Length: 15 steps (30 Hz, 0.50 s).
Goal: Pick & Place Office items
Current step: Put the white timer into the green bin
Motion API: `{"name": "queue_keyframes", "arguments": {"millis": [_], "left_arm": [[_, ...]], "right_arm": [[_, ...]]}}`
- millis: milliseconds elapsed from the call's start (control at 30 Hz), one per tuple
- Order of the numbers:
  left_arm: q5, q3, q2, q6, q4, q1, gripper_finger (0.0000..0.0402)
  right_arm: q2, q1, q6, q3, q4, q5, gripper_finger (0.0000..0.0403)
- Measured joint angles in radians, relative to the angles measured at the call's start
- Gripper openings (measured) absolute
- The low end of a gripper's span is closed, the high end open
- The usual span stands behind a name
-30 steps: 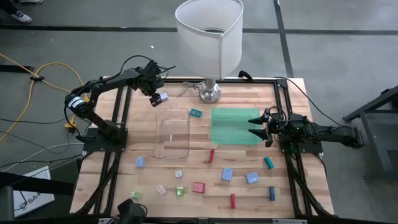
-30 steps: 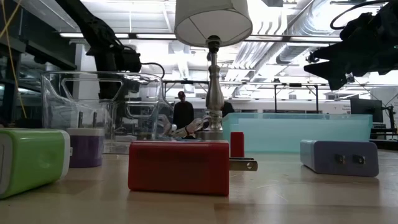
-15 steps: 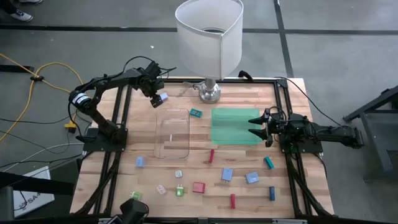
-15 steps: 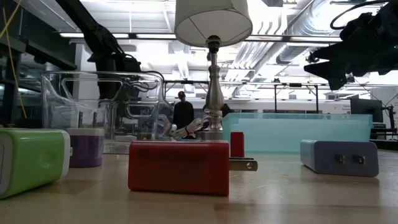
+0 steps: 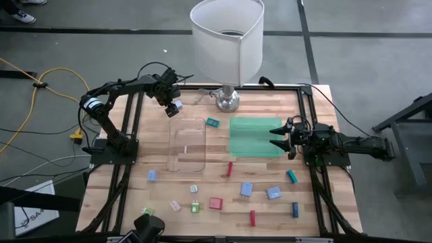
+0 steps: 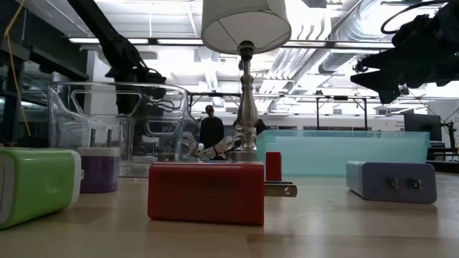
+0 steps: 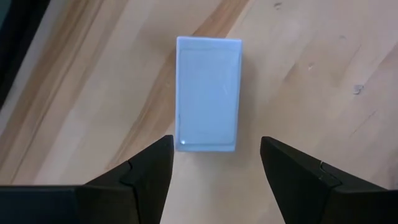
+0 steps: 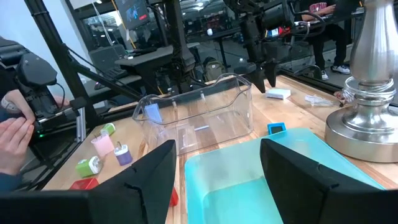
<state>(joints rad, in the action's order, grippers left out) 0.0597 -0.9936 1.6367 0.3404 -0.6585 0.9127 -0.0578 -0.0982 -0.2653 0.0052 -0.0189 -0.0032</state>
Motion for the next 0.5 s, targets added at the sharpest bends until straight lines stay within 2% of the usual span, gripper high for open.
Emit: {"name": "queue_keyframes", "arguments": {"millis": [500], "left_arm": [[-0.006,-0.001,0.0,0.01,0.022,0.001,0.0234]], "right_arm": [[0.0,0.0,0.0,0.0,0.0,0.0,0.0221]]}}
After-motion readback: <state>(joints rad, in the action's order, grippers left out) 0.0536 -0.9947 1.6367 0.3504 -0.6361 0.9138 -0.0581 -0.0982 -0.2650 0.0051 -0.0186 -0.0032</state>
